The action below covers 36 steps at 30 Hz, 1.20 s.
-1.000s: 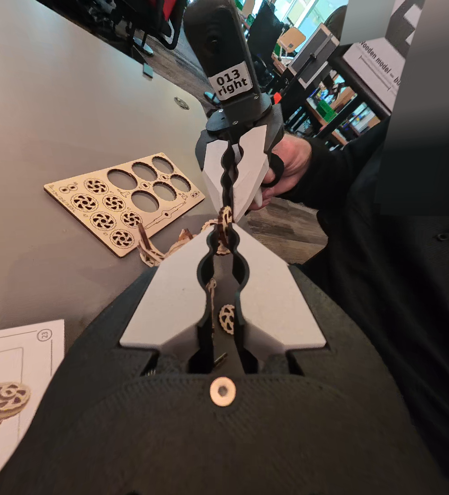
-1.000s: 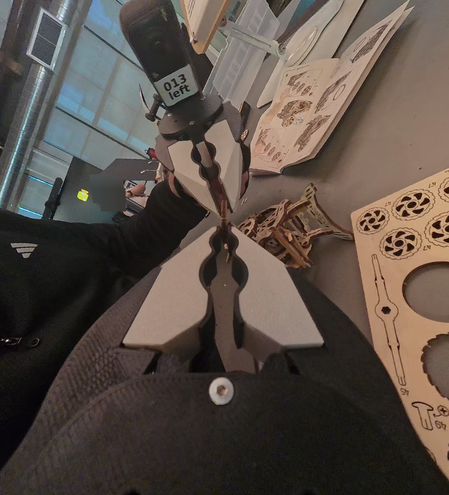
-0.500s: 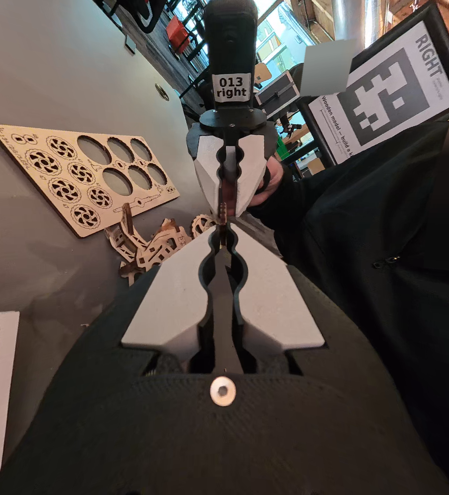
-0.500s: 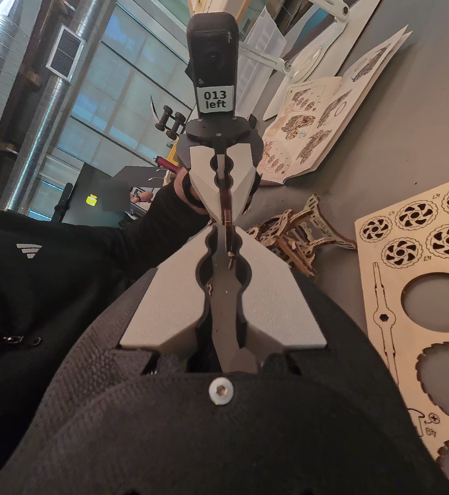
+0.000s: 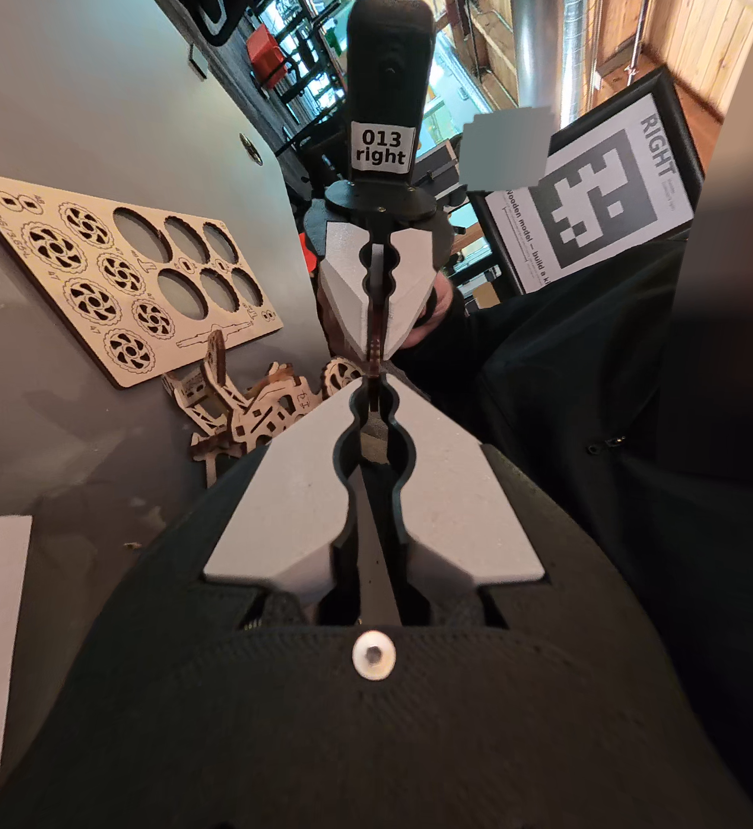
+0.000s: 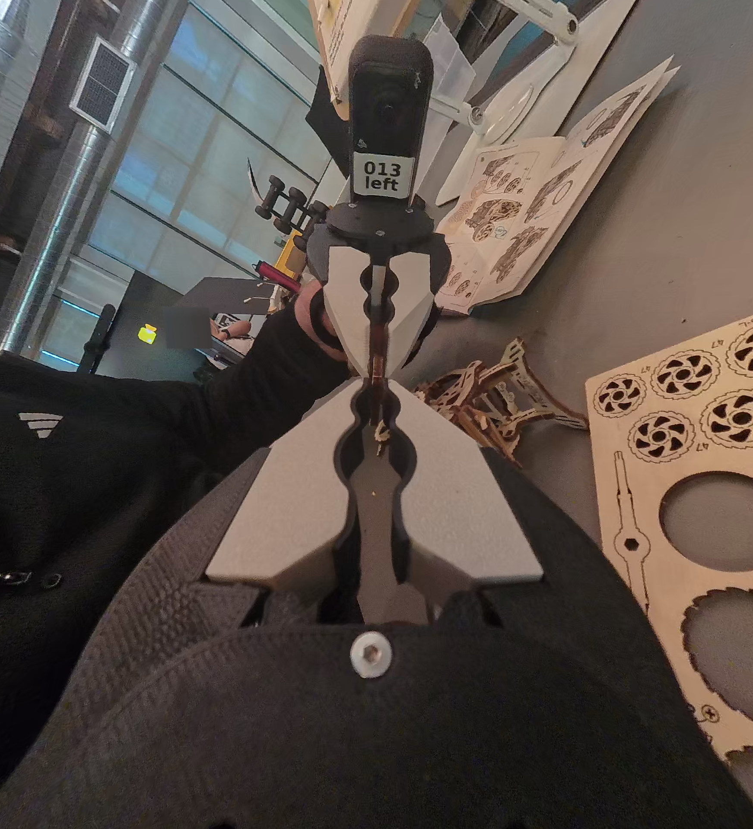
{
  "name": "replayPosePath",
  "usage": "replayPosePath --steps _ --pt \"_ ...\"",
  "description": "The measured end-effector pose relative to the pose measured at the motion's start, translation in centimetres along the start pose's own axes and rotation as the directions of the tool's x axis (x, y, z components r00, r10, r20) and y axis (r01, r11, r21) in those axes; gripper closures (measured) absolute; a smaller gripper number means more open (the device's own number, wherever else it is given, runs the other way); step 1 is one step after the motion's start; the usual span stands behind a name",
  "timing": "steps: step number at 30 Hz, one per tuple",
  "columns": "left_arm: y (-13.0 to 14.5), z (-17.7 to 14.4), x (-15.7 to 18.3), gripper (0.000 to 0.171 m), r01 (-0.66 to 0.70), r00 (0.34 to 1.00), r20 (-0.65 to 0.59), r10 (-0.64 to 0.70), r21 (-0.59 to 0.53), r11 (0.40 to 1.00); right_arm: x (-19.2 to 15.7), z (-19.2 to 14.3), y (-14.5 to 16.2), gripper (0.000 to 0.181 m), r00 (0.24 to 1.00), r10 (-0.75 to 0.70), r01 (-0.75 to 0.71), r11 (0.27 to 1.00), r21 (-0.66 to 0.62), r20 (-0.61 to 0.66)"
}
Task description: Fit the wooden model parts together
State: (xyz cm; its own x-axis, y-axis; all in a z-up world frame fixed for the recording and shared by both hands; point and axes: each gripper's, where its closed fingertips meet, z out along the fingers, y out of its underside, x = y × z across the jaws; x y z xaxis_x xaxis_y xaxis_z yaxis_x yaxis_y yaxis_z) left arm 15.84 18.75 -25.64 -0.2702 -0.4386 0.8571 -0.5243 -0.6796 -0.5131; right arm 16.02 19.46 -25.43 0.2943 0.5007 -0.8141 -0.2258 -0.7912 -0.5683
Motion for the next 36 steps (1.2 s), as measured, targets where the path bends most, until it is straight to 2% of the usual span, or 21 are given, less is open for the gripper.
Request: replayPosePath --steps 17,20,27,36 --pt "0.1 0.2 -0.5 0.171 0.101 0.994 -0.051 -0.1 0.02 0.995 0.5 0.0 0.2 0.18 1.0 0.03 -0.03 0.999 -0.011 0.0" --pt "-0.1 0.2 -0.7 0.17 0.143 0.988 -0.069 -0.14 0.038 0.989 0.6 0.1 0.0 0.174 1.0 0.03 -0.03 1.0 -0.005 -0.002" --pt "-0.2 0.1 -1.0 0.169 0.204 0.977 -0.079 -0.201 0.045 0.978 1.0 0.2 -0.1 0.17 0.999 -0.007 0.006 1.0 -0.002 -0.041" --pt "-0.6 0.3 -1.2 0.169 0.218 0.976 -0.032 -0.217 0.027 0.976 1.5 -0.3 -0.8 0.176 0.992 -0.068 0.07 0.997 0.017 -0.106"
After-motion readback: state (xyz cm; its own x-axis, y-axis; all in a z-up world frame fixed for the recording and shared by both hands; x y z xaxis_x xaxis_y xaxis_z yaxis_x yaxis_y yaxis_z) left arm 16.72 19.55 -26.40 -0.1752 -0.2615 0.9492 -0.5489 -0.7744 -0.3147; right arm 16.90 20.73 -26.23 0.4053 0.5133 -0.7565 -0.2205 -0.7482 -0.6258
